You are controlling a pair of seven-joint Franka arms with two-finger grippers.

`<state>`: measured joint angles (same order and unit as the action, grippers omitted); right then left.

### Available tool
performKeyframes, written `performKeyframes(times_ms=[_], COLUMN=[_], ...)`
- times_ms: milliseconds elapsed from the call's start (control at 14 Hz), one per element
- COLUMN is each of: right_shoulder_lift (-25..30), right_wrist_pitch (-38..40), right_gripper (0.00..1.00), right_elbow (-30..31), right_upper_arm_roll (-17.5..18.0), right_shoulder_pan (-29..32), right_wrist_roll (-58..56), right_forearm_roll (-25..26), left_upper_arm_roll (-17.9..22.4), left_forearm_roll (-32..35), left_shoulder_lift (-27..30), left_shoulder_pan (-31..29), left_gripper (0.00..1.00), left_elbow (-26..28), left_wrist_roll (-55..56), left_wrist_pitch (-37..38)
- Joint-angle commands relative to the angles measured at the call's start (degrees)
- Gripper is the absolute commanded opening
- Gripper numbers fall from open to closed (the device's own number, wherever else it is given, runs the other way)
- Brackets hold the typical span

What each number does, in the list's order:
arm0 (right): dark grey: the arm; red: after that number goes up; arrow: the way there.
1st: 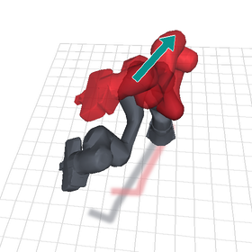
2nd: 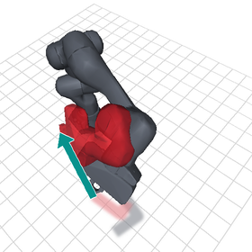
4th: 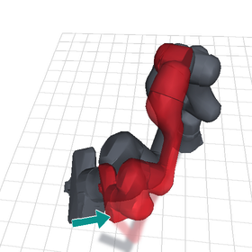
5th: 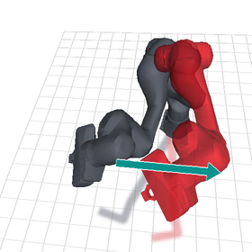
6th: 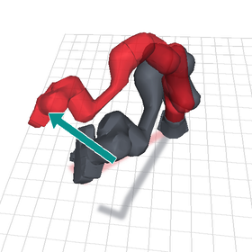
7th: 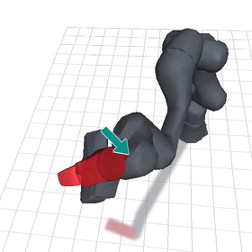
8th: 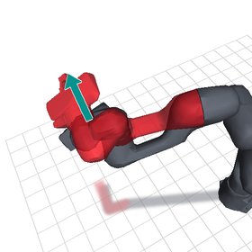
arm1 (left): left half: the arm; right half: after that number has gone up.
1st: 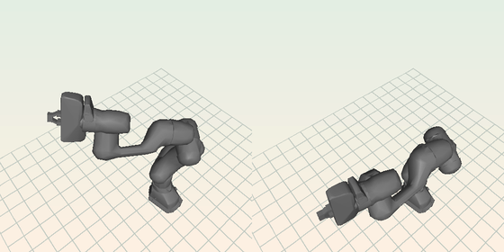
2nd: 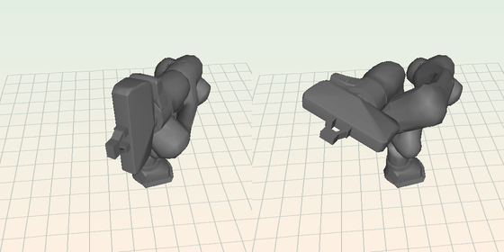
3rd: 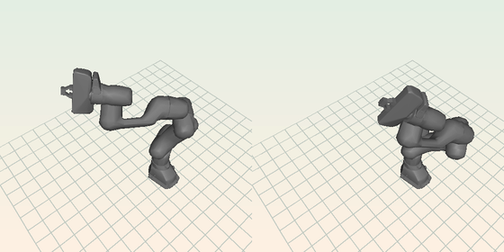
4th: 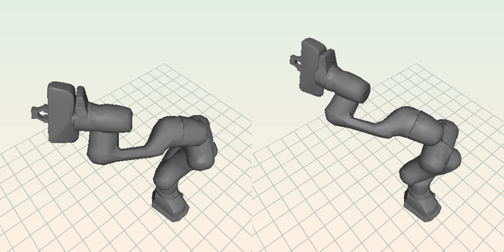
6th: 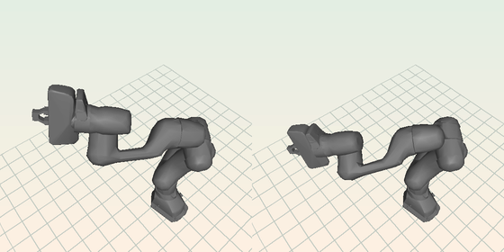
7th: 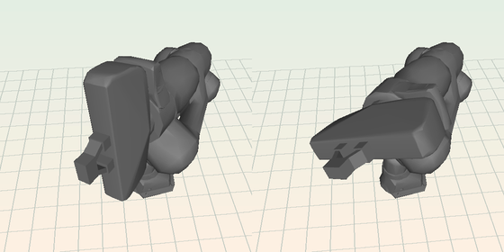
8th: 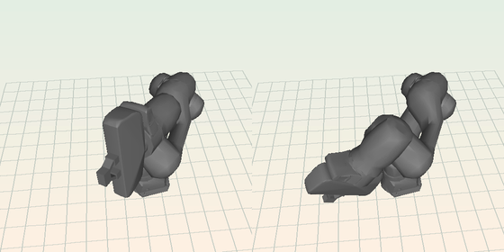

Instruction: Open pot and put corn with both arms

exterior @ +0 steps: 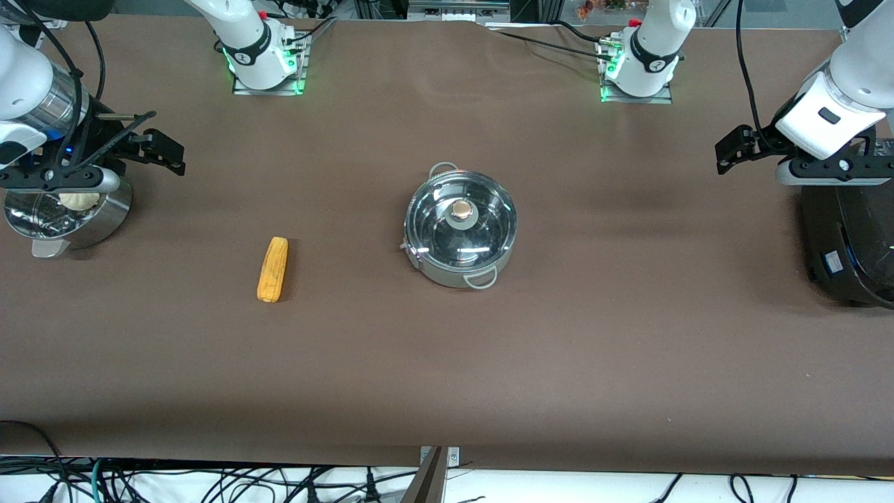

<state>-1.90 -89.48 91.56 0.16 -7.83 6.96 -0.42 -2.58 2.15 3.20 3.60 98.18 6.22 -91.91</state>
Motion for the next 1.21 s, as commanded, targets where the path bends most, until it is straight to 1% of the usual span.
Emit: performKeyframes(times_ms=[0, 500, 643, 786, 857, 1000, 1071, 1143], right_shoulder_lift=[-0.30, -0.30, -0.30, -0.30, -0.30, -0.21, -0.12, -0.04], right_wrist_pitch=[1.15, 1.06, 1.06, 0.97, 0.97, 0.97, 0.97, 0.97], right_gripper=[1.00, 1.00, 1.00, 1.00, 1.00, 1.00, 1.00, 1.00], right_elbow=[-1.03, -0.59, -0.59, -0.59, -0.42, -0.15, -0.07, 0.02], right_upper_arm_roll=[-0.07, -0.07, -0.07, -0.07, -0.07, -0.07, -0.07, -0.16], right_shoulder_pan=[-0.43, -0.43, -0.43, -0.43, -0.43, -0.43, -0.43, -0.34], right_wrist_roll=[1.03, 1.03, 1.03, 0.95, 0.95, 0.86, 0.68, 0.25], right_forearm_roll=[0.16, 0.16, 0.33, 0.42, 0.51, 0.51, 0.51, 0.60], left_upper_arm_roll=[0.04, -0.14, -1.28, -2.42, -3.64, -8.12, -10.23, -12.07], left_forearm_roll=[-0.39, -0.56, -0.65, -2.57, -2.93, -3.11, -3.20, -5.46], left_shoulder_lift=[-1.09, -1.09, -1.09, -1.09, -1.09, -1.26, -1.70, -1.79], left_shoulder_pan=[0.09, 0.35, 0.88, 0.88, 0.88, 0.88, 0.96, 0.97], left_gripper=[1.00, 1.00, 1.00, 1.00, 1.00, 1.00, 1.00, 1.00], left_elbow=[-2.21, -2.21, -2.21, -2.21, -2.21, -2.21, -2.21, -2.38], left_wrist_roll=[-1.39, -1.30, -0.86, -0.69, -0.51, 0.19, 2.46, 6.31], left_wrist_pitch=[1.82, 2.09, 3.31, 3.40, 3.58, 4.02, 3.93, 3.93])
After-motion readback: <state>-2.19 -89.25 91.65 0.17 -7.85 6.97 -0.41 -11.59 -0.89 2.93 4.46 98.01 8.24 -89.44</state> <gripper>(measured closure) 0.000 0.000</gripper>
